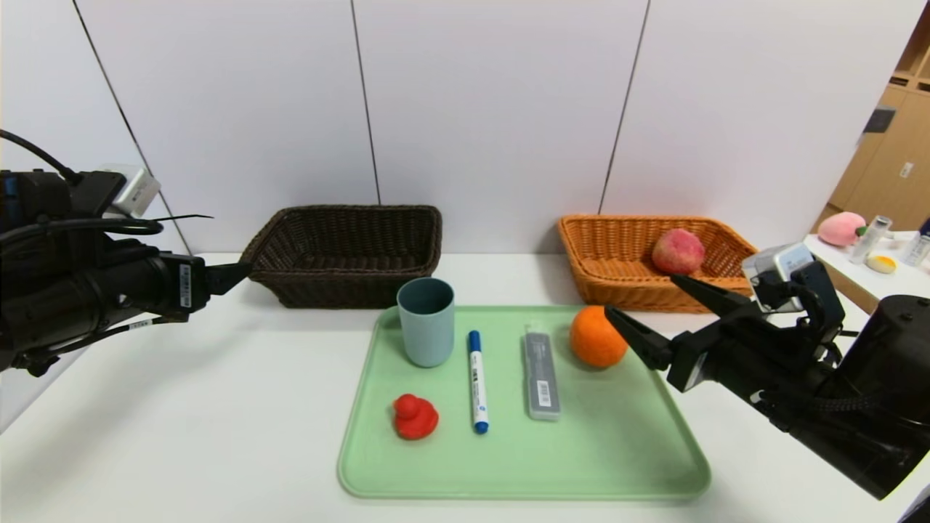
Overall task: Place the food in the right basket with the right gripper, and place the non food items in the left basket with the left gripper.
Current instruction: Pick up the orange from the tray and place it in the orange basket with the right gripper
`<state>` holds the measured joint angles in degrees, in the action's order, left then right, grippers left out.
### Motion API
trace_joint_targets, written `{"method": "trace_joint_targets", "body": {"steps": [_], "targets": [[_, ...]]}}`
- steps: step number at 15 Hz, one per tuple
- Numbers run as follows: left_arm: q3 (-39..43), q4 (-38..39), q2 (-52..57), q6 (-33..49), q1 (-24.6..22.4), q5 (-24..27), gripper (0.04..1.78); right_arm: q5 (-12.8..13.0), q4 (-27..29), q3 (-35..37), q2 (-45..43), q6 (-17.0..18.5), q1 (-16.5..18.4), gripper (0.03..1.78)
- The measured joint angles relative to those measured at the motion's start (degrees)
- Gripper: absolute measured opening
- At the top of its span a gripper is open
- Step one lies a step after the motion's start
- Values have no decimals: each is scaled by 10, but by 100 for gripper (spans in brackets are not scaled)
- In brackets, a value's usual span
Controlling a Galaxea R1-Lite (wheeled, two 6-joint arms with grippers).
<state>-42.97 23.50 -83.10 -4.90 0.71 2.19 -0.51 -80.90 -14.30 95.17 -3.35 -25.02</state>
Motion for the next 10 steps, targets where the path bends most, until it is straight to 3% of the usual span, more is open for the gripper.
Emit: {"method": "trace_joint_targets", "body": {"steps": [3,6,10], "targets": [[10,0,4,0,0,0,169,1,-55,31,50,2,1,169],[16,0,6,0,0,-1,169,7,-62,47,100,5,0,169],[20,5,7,2,0,-1,169,8,-63,33,147,37,0,169]]}}
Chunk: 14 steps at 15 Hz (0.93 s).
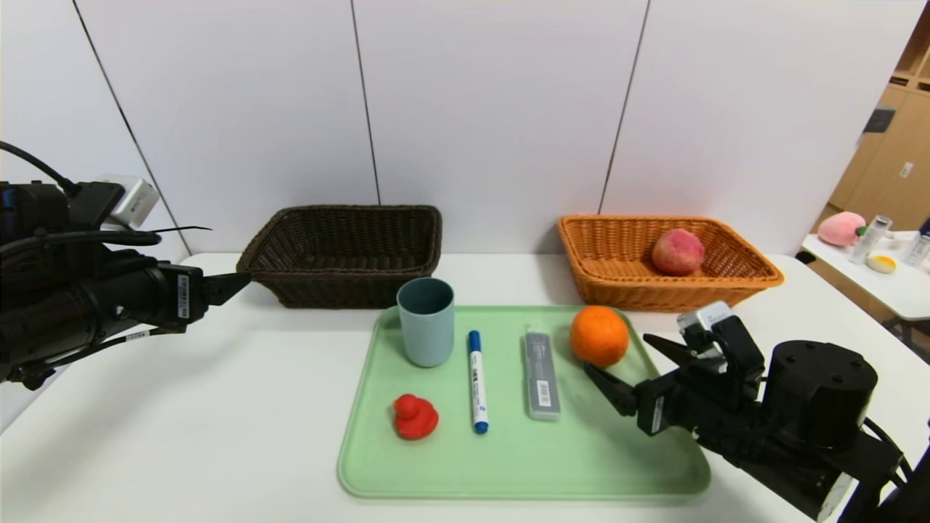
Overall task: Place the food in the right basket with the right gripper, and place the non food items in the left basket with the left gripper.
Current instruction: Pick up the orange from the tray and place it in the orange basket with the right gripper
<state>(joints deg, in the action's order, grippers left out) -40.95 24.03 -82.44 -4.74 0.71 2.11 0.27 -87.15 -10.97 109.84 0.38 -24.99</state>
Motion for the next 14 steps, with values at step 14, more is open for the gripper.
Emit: {"method": "trace_joint_targets", "body": {"steps": [14], "targets": [[10,4,-1,2,0,1,169,24,0,-93,80,2,7,169]]}}
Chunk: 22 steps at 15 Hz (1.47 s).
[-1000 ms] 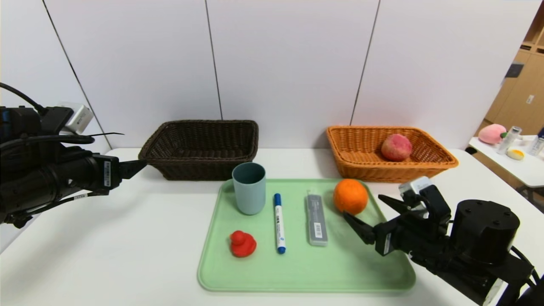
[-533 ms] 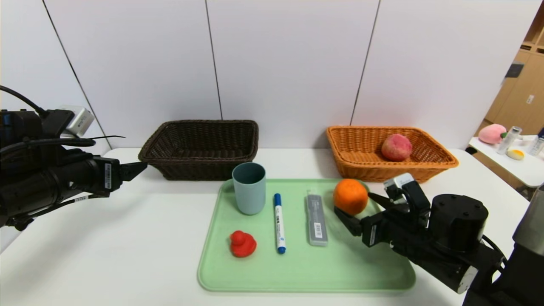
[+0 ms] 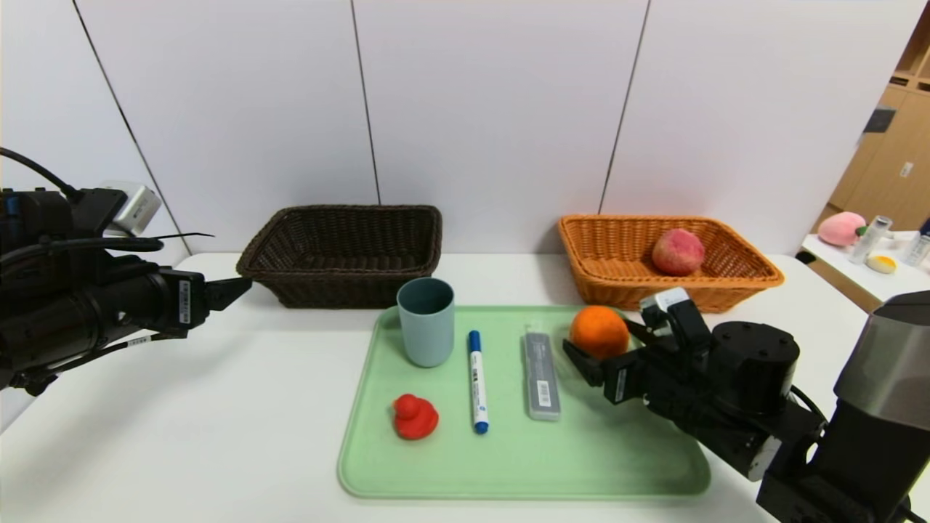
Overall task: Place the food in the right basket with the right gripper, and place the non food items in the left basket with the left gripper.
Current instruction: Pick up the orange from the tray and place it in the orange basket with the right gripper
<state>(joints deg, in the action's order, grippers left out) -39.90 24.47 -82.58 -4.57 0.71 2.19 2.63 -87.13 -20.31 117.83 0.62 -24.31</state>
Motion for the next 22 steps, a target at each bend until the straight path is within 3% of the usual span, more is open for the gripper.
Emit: {"method": "trace_joint_targets", "body": {"steps": [7,9,11,22], "targets": [[0,0,0,0,-2,0,169,0,0,-18,21,0,10,170],[-1,0,1,0,-4,0,169,0,0,-20,21,0,10,134],[-1,0,1,0,-4,0,169,-2,0,-20,22,1,9,119],[1,0,2,1,-4,0,169,-2,0,-6,-21,-4,-10,116]]}}
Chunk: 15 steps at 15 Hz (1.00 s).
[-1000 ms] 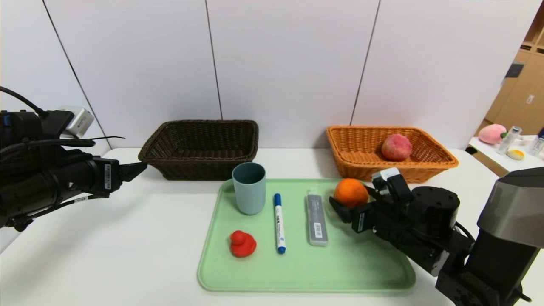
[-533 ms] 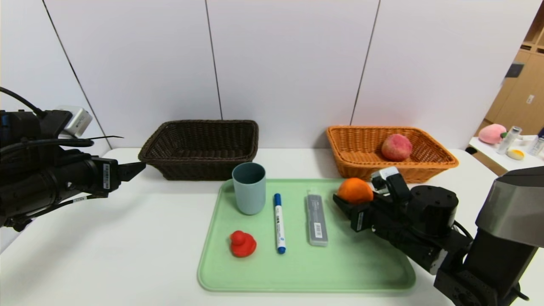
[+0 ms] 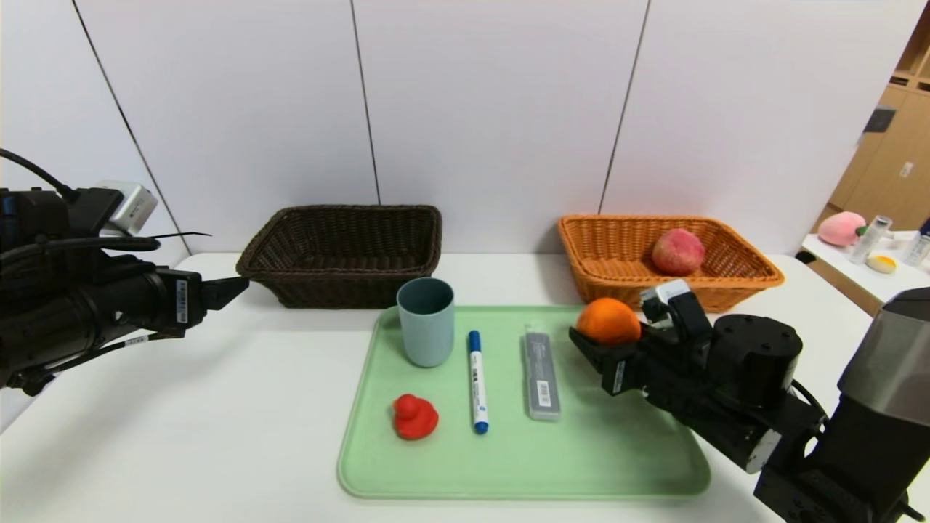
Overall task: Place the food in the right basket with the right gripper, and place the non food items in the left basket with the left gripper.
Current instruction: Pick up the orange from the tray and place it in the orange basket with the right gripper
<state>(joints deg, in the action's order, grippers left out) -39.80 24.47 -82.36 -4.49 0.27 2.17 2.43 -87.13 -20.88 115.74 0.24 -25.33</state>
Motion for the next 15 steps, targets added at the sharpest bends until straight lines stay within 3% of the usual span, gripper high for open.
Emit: {"method": "trace_joint_targets", "body": {"steps": [5,9,12,15], "targets": [[3,0,10,1,-1,1,169,0,0,33,-78,-9,-18,116],[5,0,19,2,0,1,169,-3,15,23,-154,-38,-18,116],[6,-1,26,2,0,2,169,-5,91,-51,-202,-58,8,116],[4,-1,33,0,0,3,169,-11,229,-175,-233,-61,58,116]]}}
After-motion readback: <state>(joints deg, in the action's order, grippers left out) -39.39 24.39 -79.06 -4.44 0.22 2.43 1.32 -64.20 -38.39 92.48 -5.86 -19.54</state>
